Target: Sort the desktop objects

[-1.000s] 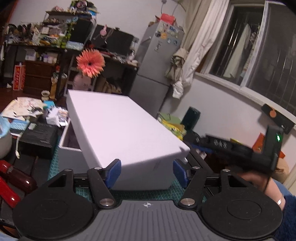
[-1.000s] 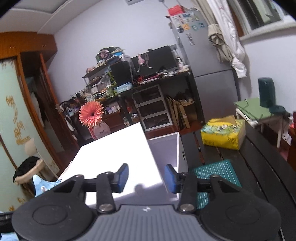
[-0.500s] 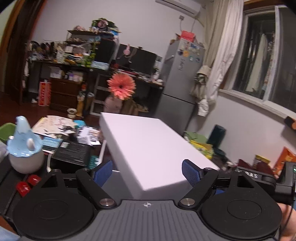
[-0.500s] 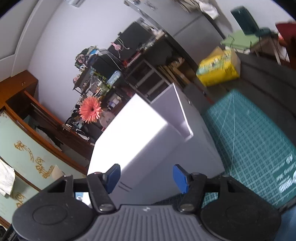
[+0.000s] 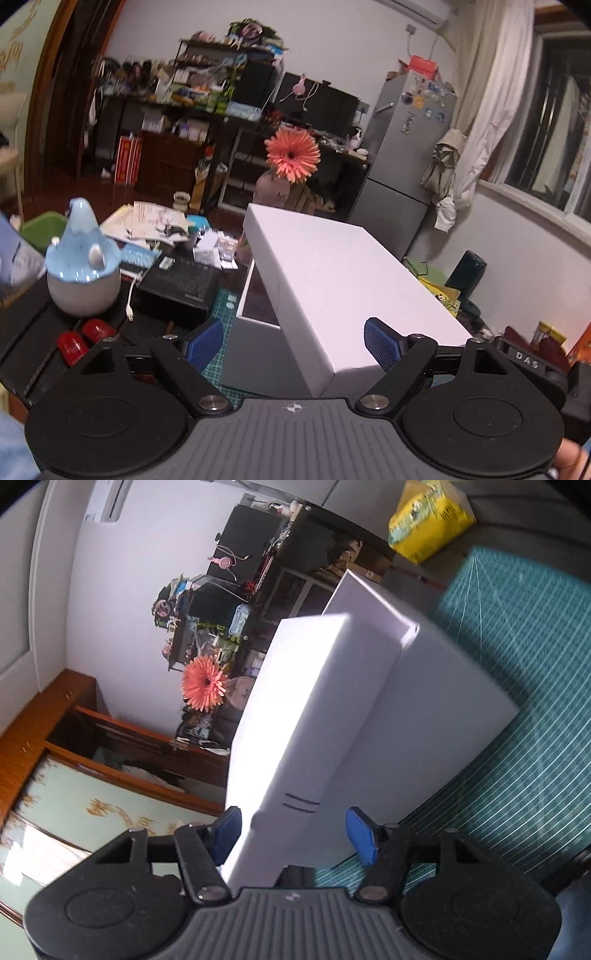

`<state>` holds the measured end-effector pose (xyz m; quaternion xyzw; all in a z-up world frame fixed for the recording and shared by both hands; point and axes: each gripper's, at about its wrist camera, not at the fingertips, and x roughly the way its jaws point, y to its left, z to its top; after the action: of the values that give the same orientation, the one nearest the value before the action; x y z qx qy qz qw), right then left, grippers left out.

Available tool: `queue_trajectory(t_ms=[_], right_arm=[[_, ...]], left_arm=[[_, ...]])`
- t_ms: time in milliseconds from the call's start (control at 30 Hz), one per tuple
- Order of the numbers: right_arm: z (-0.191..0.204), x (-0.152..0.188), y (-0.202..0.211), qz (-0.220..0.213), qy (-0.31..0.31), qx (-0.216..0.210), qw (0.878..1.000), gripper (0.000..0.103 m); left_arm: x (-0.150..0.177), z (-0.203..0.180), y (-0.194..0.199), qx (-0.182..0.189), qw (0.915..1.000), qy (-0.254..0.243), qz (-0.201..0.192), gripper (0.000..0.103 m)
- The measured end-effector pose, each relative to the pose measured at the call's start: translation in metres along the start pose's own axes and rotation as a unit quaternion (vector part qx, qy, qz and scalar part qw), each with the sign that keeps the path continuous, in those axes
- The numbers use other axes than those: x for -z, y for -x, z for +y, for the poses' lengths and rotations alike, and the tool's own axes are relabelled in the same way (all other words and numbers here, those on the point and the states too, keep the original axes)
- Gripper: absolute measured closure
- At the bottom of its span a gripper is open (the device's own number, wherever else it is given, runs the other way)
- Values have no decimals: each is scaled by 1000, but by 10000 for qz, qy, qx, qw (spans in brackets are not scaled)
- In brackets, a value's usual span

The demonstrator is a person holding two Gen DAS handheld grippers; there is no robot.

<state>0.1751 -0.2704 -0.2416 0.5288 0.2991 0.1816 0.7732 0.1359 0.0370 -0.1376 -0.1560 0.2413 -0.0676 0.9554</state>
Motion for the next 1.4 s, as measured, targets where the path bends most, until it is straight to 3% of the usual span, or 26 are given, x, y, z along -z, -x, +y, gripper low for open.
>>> queue_trajectory(t_ms=[167, 667, 733, 1400], right_arm=[[-4, 11, -23, 104, -445, -267, 9986, 56], [1, 23, -67, 596, -547, -631, 9947, 57], [1, 22, -68, 617, -519, -681, 9944, 63], [8, 9, -53, 972, -400, -658, 9923, 63]], left_arm=[[1, -4, -2, -17, 10000, -64, 55, 20], [2, 1, -6, -135, 9997, 109, 147, 19], [2, 2, -6, -140, 9997, 151, 152, 19], [1, 5, -5, -97, 9996, 230, 136, 19]])
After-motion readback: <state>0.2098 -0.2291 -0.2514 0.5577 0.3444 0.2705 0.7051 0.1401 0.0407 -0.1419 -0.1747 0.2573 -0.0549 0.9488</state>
